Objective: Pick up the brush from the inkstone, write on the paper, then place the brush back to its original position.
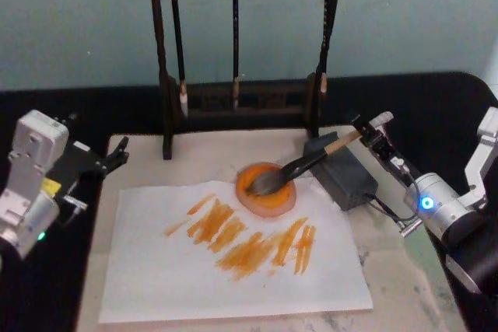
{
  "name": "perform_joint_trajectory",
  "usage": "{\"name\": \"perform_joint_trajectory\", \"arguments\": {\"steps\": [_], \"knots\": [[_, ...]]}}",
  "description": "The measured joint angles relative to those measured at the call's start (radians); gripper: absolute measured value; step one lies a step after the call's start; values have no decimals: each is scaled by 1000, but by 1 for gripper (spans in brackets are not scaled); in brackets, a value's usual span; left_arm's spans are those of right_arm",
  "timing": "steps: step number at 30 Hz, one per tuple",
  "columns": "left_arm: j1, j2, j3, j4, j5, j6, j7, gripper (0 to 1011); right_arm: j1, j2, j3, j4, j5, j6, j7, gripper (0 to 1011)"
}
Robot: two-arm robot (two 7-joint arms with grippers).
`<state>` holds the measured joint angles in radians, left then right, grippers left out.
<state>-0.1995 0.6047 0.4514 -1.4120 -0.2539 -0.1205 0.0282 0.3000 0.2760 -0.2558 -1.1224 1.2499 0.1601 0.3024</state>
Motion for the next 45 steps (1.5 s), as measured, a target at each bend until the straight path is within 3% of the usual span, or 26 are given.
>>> {"name": "perform_joint_trajectory", "arguments": {"steps": [5, 8, 19, 20, 30, 45], "knots": [[0, 0, 0, 0, 0, 0, 0, 1001, 0, 0, 1, 0, 0, 1, 0, 978], [0, 0, 0, 0, 0, 0, 0, 1001, -1, -1, 1, 0, 0, 2, 0, 903], [0, 0, 0, 0, 0, 0, 0, 1001, -1, -1, 3, 0, 0, 4, 0, 588], [0, 0, 0, 0, 0, 0, 0, 1001, -1, -1, 3, 0, 0, 4, 0, 517], [0, 0, 0, 0, 0, 0, 0, 1001, -1, -1, 3, 0, -1, 5, 0, 198], [0, 0, 0, 0, 0, 0, 0, 1001, -1, -1, 3, 0, -1, 5, 1, 176]]}}
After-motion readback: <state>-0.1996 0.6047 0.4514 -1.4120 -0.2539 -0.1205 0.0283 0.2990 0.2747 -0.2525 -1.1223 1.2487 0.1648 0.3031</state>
